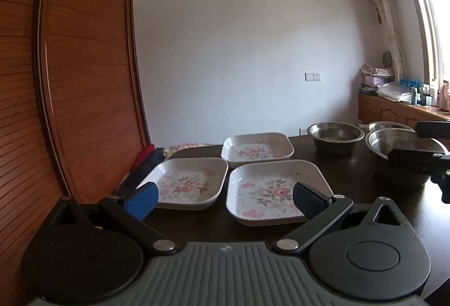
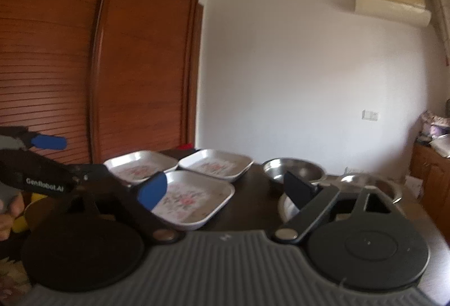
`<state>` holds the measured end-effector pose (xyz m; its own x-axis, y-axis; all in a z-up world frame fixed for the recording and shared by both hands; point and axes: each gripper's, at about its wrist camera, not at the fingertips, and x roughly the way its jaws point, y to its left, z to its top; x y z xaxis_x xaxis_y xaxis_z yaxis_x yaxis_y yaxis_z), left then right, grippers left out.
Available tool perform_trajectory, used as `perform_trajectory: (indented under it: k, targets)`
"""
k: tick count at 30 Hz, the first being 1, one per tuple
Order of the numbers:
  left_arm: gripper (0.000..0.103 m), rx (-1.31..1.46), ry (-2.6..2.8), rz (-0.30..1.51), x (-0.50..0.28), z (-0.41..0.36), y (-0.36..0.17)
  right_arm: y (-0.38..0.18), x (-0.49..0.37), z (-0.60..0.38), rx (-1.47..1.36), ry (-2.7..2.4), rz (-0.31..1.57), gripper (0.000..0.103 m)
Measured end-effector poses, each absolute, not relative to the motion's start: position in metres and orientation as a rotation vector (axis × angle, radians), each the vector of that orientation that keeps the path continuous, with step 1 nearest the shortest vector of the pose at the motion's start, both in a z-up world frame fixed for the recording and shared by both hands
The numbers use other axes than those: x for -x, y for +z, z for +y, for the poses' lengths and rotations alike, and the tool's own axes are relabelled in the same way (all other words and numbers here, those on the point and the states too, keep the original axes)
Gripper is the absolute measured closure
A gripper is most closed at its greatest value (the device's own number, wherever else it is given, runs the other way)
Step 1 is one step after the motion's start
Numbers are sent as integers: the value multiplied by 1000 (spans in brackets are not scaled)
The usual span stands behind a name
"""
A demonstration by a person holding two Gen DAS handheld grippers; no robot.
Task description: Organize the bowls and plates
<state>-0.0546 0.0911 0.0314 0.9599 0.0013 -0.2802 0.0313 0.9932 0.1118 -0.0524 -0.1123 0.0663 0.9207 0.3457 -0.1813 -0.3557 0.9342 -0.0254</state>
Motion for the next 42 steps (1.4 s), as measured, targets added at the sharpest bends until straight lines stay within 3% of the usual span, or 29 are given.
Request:
perform_trajectory:
  k: [6,13,22,34,42]
  targets:
    - [5,-36,-87,364,35,103,26,73,33,-102,75,454,248,26]
    - [31,11,-81,431,13,114,21,93,-6,-95,146,514,345,39]
    - [49,73,-126,508,-11,123,16,91,-65,-83,203,564,518,42]
    - [58,71,-149,550,-34,126,10,71,-122,-63,191,504,753,42]
    - [59,81,-171,560,-35,123,5,62,-141,-56,192,462,865,42]
